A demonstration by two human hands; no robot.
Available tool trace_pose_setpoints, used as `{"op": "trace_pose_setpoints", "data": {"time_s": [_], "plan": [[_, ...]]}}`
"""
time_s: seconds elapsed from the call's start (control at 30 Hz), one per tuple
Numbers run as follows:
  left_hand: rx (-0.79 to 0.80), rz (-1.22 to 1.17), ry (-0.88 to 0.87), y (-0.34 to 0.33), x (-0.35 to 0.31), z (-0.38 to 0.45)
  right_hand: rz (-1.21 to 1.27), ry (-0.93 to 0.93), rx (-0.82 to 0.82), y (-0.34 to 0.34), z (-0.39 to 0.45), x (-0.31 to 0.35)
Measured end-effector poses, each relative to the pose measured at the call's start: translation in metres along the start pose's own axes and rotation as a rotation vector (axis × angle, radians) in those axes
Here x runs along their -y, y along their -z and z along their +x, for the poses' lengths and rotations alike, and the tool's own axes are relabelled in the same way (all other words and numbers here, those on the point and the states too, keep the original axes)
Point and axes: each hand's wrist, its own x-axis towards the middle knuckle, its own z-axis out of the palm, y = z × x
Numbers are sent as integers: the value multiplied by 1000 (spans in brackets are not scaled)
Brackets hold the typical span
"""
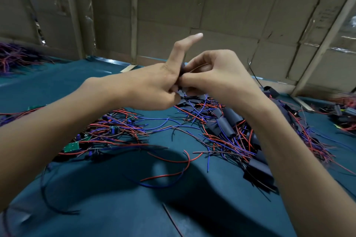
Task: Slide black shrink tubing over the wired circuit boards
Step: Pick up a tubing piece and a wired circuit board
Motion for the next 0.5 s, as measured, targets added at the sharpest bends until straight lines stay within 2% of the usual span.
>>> {"op": "trace_pose_setpoints", "data": {"time_s": [0.07, 0.13, 0.2, 0.27, 0.3, 0.4, 0.5], "plan": [[-39, -118, 45, -1, 14, -1, 7, -47, -56, 4, 3, -5], [-20, -27, 214, -4, 38, -3, -23, -89, -78, 10, 5, -9], [205, 268, 497, -8, 60, -10, -46, -124, -72, 14, 6, -12], [463, 533, 674, -15, 79, -20, -66, -137, -77, 15, 6, -14], [498, 564, 692, -19, 87, -24, -80, -137, -81, 14, 7, -13], [395, 534, 684, -18, 99, -26, -88, -148, -93, 12, 7, -13], [384, 565, 674, -16, 97, -22, -86, -155, -124, 14, 9, -14]]}}
